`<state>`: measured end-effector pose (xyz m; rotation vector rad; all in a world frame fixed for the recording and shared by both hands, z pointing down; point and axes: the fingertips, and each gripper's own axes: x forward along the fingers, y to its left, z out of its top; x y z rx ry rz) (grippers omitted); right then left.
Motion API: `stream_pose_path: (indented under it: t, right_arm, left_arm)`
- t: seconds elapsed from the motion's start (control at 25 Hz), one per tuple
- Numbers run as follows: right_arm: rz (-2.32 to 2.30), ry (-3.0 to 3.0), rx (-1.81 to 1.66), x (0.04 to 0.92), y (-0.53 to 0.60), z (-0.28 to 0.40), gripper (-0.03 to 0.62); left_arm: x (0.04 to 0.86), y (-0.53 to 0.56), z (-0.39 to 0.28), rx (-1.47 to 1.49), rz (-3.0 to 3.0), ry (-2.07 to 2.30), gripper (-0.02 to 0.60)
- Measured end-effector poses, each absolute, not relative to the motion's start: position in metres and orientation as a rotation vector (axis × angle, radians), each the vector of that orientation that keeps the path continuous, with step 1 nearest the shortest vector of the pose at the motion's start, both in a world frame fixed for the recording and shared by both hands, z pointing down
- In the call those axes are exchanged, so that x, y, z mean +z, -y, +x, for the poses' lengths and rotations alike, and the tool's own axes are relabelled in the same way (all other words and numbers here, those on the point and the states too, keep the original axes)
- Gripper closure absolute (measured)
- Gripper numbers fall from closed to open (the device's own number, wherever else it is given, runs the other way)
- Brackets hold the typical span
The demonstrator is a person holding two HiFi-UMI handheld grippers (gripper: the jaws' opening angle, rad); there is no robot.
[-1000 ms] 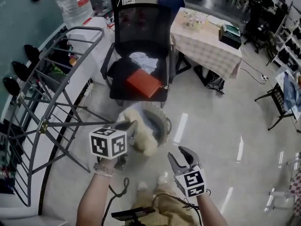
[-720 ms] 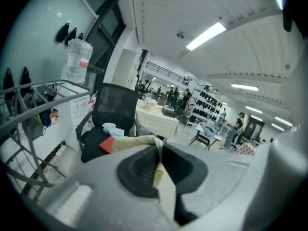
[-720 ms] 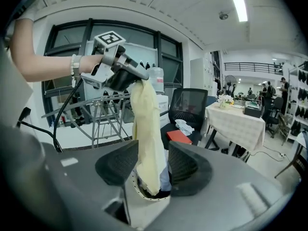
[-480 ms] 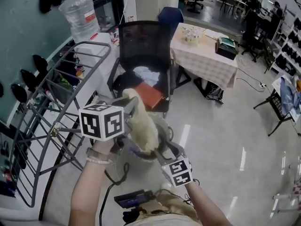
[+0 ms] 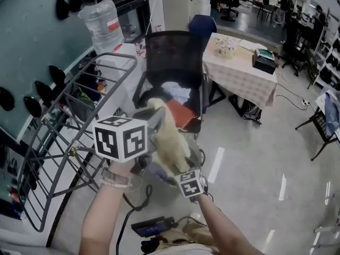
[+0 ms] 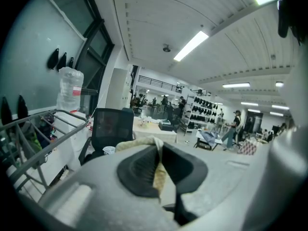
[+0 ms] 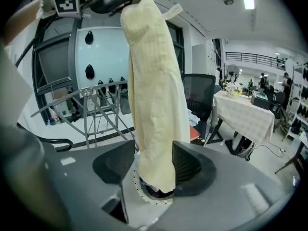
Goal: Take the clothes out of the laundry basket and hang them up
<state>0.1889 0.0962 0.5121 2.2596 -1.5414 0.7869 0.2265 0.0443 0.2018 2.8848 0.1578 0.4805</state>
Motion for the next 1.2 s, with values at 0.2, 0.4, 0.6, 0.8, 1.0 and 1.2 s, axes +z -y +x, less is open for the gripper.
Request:
stream_pose_path:
  t: [0.2,0.4,0.6,0.8,1.0,1.2]
  right_arm:
    - [2.181,1.526,0.766,0.519,-0.093,0.191,0.562]
    - [2.236,1.503,0.757,0.509,-0.13,0.202,0.568]
    - [2.273,1.473,0.635,0.476,-0.152,0.23,0.569]
    - [2.267,1.52,0.47,0.425,-0.146,0.246,0.569]
    - [2.2,1.642,0.271,0.372,-0.119,0.242,0.569]
    - [2.104,1.786,0.07,0.317,-0.088,0.217,0.569]
  left_arm:
    - [0.208,-0.032,0.217,0.492,2.92,-0.114,0.569]
    - [0.223,-0.01,0.191,0.519,2.949,-0.006,0.569]
    - [0.248,0.02,0.15,0.548,2.926,0.154,0.569]
    - [0.259,0.039,0.101,0.548,2.905,0.344,0.569]
    - [0.259,0.054,0.043,0.516,2.873,0.569,0.569]
    - [0.249,0.055,-0.019,0.493,2.844,0.801,0.568]
